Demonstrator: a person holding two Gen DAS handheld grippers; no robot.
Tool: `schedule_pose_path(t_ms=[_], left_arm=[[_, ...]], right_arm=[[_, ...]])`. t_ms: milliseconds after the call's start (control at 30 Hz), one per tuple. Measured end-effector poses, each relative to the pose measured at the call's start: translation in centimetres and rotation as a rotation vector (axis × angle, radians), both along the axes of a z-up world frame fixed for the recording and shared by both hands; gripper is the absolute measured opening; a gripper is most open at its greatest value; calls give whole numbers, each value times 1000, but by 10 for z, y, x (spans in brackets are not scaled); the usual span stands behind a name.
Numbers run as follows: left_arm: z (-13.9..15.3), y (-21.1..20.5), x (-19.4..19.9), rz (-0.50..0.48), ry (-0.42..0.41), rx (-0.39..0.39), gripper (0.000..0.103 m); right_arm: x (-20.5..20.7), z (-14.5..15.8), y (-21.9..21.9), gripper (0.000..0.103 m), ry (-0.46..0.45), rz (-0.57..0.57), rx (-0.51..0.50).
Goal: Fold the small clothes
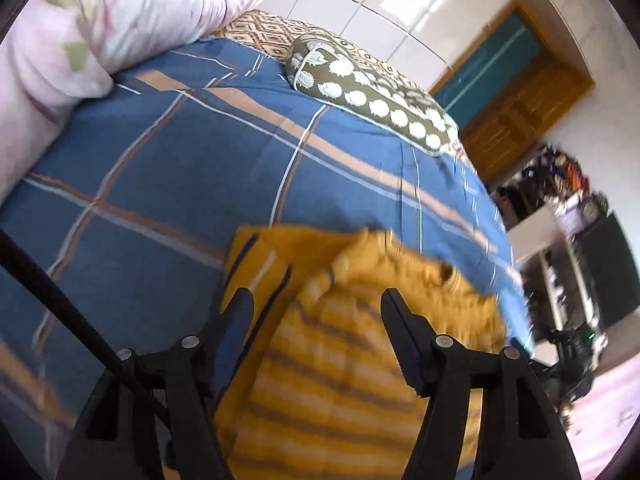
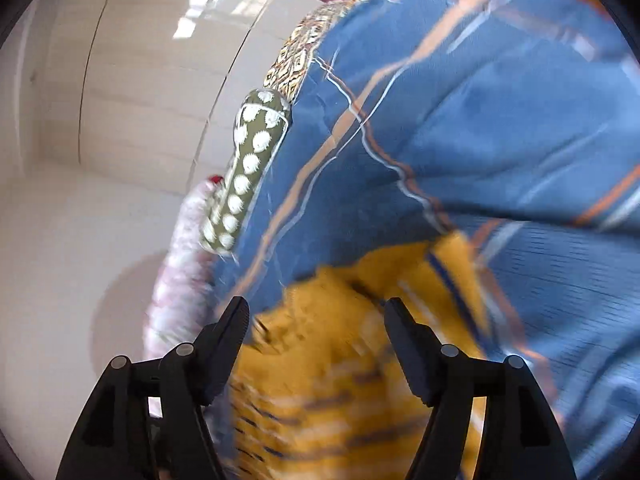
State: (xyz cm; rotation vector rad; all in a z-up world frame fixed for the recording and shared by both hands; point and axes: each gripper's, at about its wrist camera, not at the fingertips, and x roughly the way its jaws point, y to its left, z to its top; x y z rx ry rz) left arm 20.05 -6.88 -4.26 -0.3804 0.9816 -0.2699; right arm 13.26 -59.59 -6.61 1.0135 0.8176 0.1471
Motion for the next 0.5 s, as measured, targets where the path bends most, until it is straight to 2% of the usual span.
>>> schedule_pose_path(t_ms=[100,200,233,267,300,333,367,500], left_arm=[[3,-2,-37,-42,-1,36,67],[0,-6,-73,-75,0,71,67],[-3,-8,-85,-88,1,85,67],[-6,-8,-97,-98,5,101,67],[-8,-7,-107,-101,8,113,67],[-11,-4,-117,-96,12,124,67],[-13,-1,-127,-89,13,135,67],[-16,9,-157,-64,-15,177,67]], right_arm=[[-35,0,18,75,22,104,-141],[-74,-9,35,73,35,181,-233],[-87,-13,44,65,46,210,-296],[-93,-20,48,32,70,233,-335],[-95,-27,50,12,111,248,-385],[-98,-34,49,11,167,241,-488],[-100,-34,46,8,183,227,-545],[-105,-9,41,12,213,146,-677]])
